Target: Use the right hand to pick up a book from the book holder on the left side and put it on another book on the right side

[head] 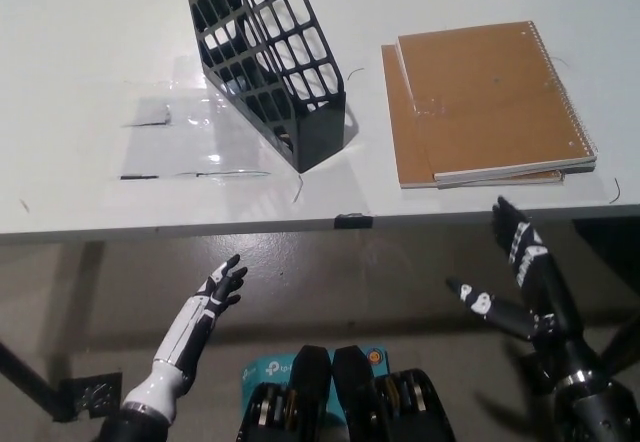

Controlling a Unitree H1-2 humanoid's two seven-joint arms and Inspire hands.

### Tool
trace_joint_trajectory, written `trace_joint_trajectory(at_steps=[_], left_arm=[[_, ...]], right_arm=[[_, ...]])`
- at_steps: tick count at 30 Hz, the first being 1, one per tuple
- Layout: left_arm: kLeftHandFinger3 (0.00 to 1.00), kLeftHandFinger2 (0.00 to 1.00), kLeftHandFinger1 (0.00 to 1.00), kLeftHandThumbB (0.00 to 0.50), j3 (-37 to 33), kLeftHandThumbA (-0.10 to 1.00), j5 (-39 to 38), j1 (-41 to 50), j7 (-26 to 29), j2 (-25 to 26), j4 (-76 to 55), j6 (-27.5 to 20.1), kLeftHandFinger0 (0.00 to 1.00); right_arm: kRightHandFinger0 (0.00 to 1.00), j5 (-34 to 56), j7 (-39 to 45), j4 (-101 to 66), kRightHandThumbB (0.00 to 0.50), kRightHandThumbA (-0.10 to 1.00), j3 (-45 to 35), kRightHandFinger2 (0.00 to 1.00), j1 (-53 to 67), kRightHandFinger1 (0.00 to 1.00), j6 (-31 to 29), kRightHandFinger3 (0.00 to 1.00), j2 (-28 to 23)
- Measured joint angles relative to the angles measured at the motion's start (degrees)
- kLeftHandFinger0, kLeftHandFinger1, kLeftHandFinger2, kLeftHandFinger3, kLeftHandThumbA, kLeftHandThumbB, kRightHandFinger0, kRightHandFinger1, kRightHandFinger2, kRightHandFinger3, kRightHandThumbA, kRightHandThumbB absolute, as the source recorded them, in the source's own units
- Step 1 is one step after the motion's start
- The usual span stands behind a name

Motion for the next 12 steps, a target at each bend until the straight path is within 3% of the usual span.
trace_joint_trajectory(at_steps=[12], left_arm=[[1.0,1.0,1.0,0.181,-0.7,0.97,-0.5,4.1,-0.6,-0.2,-0.9,-0.4,1.0]], right_arm=[[1.0,-3.9,-0.4,6.7,0.174,0.84,0.3,1.0,3.7,1.0,-3.8,1.0,-0.1]])
